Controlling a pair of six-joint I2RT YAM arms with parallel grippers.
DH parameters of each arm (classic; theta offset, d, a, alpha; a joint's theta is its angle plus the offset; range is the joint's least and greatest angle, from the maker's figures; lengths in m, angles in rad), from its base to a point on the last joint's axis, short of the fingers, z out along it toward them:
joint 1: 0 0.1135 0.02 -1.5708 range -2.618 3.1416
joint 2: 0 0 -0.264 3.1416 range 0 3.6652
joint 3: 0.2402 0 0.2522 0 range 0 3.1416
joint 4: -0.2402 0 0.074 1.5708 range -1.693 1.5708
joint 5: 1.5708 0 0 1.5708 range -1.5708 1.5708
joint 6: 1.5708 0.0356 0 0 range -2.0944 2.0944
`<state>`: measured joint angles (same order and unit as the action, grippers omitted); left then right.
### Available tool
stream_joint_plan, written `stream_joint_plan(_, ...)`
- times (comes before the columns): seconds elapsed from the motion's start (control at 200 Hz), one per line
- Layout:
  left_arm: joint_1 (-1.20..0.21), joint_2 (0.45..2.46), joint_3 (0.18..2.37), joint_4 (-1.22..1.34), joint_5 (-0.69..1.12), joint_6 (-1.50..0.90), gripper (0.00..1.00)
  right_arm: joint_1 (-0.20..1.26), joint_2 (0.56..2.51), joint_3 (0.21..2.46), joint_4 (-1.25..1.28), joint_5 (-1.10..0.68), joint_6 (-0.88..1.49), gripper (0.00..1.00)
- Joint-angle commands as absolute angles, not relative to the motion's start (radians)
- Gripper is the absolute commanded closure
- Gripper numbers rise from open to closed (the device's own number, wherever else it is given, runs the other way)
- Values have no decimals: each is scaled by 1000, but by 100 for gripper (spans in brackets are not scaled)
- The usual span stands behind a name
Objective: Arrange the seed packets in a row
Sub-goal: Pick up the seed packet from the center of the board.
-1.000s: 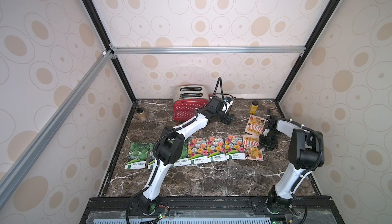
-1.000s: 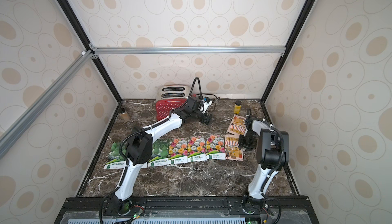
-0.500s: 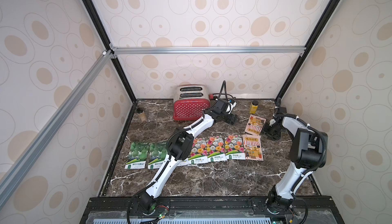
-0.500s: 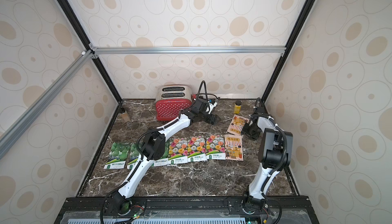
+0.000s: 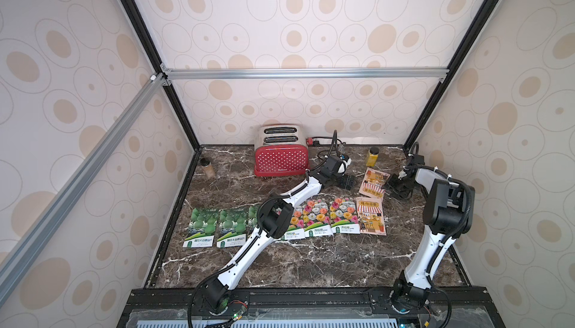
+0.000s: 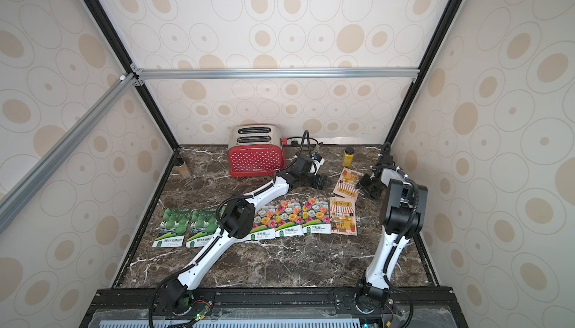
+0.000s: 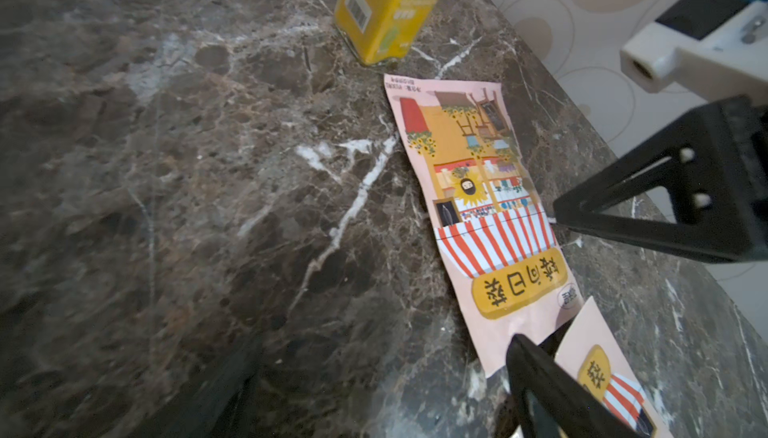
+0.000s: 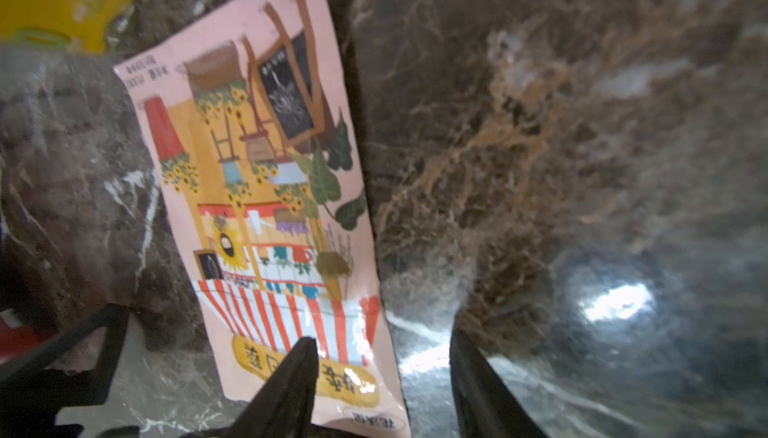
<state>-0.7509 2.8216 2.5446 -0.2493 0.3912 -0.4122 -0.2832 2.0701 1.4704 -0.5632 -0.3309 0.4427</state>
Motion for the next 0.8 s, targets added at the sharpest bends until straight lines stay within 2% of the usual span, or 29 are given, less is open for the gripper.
stream_joint_plan(0.0, -778, 2845, 2594, -263, 390, -444, 7, -284, 2135, 1488, -562, -400, 473, 46)
stream_joint_plan(0.621, -819, 2901, 2607, -284, 460, -491, 6, -215, 2241, 1589, -532, -489, 518, 47)
stream_joint_plan(0.796, -820, 2900, 2612, -278, 454, -491, 6, -209, 2281, 1617, -508, -559, 517, 53)
